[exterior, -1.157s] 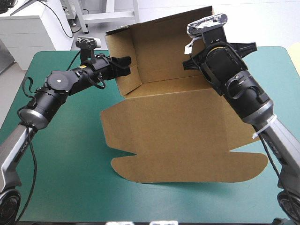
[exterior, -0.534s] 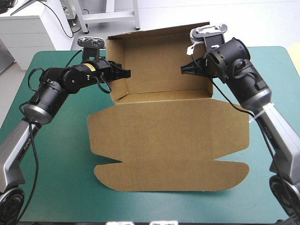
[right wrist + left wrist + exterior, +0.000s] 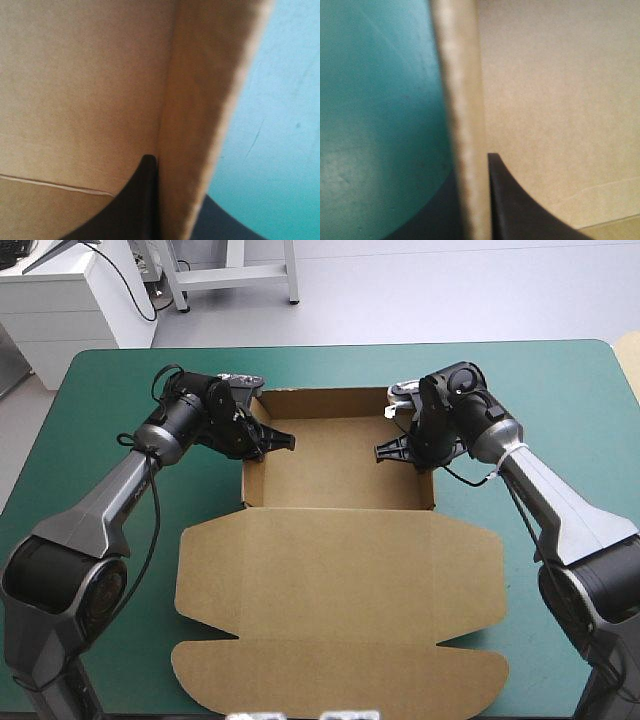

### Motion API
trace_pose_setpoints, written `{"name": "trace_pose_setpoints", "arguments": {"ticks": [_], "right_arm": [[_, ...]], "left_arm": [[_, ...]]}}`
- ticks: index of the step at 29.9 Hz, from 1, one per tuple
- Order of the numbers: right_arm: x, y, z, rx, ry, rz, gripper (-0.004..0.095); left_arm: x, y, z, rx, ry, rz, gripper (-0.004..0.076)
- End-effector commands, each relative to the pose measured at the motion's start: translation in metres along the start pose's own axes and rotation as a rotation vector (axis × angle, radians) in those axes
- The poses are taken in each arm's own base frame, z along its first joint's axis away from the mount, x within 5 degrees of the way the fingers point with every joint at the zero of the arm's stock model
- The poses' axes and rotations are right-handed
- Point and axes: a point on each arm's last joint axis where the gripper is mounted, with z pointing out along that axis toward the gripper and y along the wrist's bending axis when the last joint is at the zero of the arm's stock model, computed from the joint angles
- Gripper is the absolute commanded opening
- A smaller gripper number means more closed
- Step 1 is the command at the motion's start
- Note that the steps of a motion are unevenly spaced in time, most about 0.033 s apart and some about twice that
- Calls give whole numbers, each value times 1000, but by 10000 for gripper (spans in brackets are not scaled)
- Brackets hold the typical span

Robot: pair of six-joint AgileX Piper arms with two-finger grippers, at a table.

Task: Fold the box

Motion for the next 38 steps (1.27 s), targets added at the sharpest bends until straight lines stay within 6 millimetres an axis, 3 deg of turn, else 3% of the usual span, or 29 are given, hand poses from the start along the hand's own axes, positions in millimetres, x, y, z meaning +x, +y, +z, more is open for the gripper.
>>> {"name": "trace_pose_setpoints", "arguments": {"ticks": [1,6,9,11,16,19,23,28,30,32,34,38], "right_arm": [[3,-10,-13,-24,-21,-36,-21],[2,-11,-10,-81,-5,-33,-2],[2,-10,-10,-95,-1,-37,83],[2,-9,-8,-101,4,-41,182],[1,-8,-3,-106,16,-38,562],[0,-8,-3,-104,5,-37,749],[-6,-10,-14,-88,-47,-27,791],[-16,-7,-46,-127,-138,-14,791],[-15,-8,-57,-136,-164,-13,791],[-12,-11,-67,-122,-187,1,791],[-7,-13,-74,-114,-198,20,790],[4,-16,-82,-113,-200,24,791]], "left_arm": [[-2,-9,-20,32,-21,9,-8],[0,-8,-11,24,26,12,6],[2,-7,-9,20,50,22,78],[2,-7,-9,20,53,22,159],[2,-7,-9,19,58,22,442],[2,-6,-11,15,68,18,496],[-7,-5,-28,-23,34,41,496],[-25,-4,-74,-92,-93,75,477],[-28,-6,-96,-83,-157,76,407],[-27,-7,-119,-76,-220,80,238],[-22,-7,-140,-86,-265,118,6],[-8,-6,-182,-95,-354,187,-8]]}}
